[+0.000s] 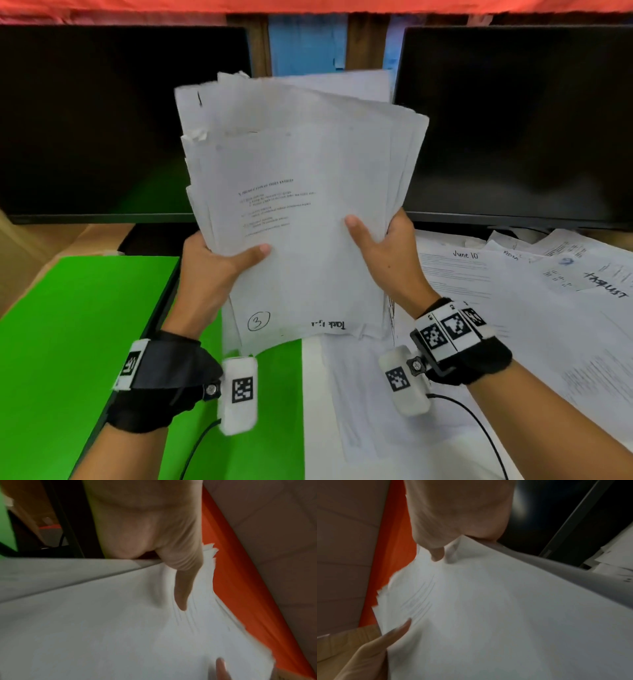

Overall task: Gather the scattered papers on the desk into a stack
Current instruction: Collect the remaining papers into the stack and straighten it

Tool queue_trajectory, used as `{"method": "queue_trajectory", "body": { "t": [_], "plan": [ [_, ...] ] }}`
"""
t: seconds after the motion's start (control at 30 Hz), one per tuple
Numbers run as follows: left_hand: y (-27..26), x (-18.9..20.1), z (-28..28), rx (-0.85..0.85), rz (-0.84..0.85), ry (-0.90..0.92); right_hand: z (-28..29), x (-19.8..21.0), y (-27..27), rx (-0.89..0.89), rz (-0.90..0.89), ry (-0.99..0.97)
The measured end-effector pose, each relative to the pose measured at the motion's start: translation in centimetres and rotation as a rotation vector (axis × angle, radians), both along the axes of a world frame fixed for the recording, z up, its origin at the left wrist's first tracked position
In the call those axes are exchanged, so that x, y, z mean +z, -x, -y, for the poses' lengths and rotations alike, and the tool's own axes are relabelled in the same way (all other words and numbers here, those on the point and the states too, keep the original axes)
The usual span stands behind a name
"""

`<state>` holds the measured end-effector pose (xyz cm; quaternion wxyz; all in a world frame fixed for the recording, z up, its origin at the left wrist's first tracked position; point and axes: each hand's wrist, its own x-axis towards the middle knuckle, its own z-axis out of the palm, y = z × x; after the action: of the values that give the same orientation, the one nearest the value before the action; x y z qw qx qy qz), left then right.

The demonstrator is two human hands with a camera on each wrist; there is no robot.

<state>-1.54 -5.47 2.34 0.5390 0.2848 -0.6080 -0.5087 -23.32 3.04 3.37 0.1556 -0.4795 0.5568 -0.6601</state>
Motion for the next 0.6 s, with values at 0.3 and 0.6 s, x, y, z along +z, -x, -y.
{"method": "queue_trajectory", "body": {
  "t": [0.3, 0.6],
  "plan": [
    [-0.2, -0.1, -0.4, 0.002, 0.033, -0.009, 0.1, -0.5, -0.6, -0.001, 0.125, -0.011],
    [-0.8, 0.1, -0.2, -0.037, -0.022, 0.033, 0.4, -0.3, 0.2, 0.035, 0.091, -0.024]
  ]
}}
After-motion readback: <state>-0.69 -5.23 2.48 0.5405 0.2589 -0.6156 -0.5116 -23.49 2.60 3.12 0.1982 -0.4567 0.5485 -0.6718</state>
